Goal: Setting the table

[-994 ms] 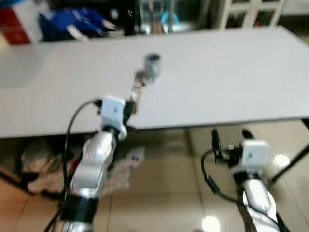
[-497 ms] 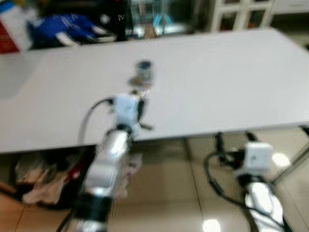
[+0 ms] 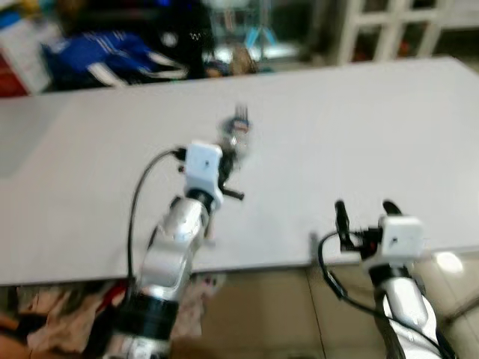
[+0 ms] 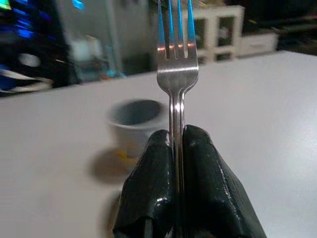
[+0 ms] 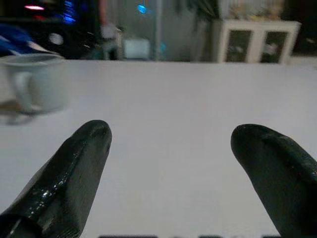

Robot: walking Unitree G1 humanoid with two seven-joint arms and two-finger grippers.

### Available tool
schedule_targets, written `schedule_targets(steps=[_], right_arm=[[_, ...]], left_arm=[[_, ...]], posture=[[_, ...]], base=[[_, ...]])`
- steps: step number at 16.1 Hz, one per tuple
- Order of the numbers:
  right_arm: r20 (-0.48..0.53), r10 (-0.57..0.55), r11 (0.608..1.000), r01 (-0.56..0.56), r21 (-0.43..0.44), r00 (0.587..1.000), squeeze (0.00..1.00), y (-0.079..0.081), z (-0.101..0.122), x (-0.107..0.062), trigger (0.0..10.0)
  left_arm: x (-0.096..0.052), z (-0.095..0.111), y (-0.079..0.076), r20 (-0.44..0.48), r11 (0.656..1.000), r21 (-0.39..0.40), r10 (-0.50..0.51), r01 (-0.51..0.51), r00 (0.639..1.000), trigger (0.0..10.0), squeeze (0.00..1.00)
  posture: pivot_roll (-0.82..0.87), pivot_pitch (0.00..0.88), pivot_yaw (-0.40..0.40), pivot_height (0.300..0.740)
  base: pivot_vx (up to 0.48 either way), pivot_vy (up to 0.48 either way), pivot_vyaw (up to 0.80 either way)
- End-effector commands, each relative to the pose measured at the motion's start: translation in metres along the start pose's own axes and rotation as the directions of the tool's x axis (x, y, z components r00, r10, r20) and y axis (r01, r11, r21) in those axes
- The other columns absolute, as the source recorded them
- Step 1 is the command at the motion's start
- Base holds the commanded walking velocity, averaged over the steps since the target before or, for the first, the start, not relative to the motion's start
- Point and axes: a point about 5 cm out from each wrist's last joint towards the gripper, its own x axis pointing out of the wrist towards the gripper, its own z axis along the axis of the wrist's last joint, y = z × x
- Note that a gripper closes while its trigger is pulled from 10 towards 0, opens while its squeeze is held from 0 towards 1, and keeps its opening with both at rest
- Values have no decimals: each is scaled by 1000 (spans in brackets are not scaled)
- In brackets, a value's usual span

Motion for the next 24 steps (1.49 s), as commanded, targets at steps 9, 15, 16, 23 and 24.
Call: schedule_targets(steps=[9,15,16,23,24], right_arm=[[-5,32,999,-32,12,999,0,7,1,1,10000],[-13,36,999,-36,12,999,0,8,-1,0,10000],[-14,36,999,-36,12,999,0,8,-1,0,10000],[51,216,976,-218,31,975,0,8,39,-3,10000],[39,214,976,-215,26,976,0,1,39,-5,10000]], left_arm=[[1,4,2,15,1000,-13,16,-16,1000,0,0],[17,-2,18,-117,986,-56,150,-158,982,0,0],[19,-2,19,-128,985,-56,157,-165,979,0,0],[64,-21,-18,-374,983,-134,63,-122,925,0,0],[66,-22,-21,-393,981,-145,65,-132,917,0,0]], posture=[[-161,0,88,727],[-163,0,86,727],[-164,0,85,727],[-235,33,64,727],[-244,35,61,727]], base=[[0,-410,0],[0,0,0],[0,0,0],[0,0,0],[0,0,0]])
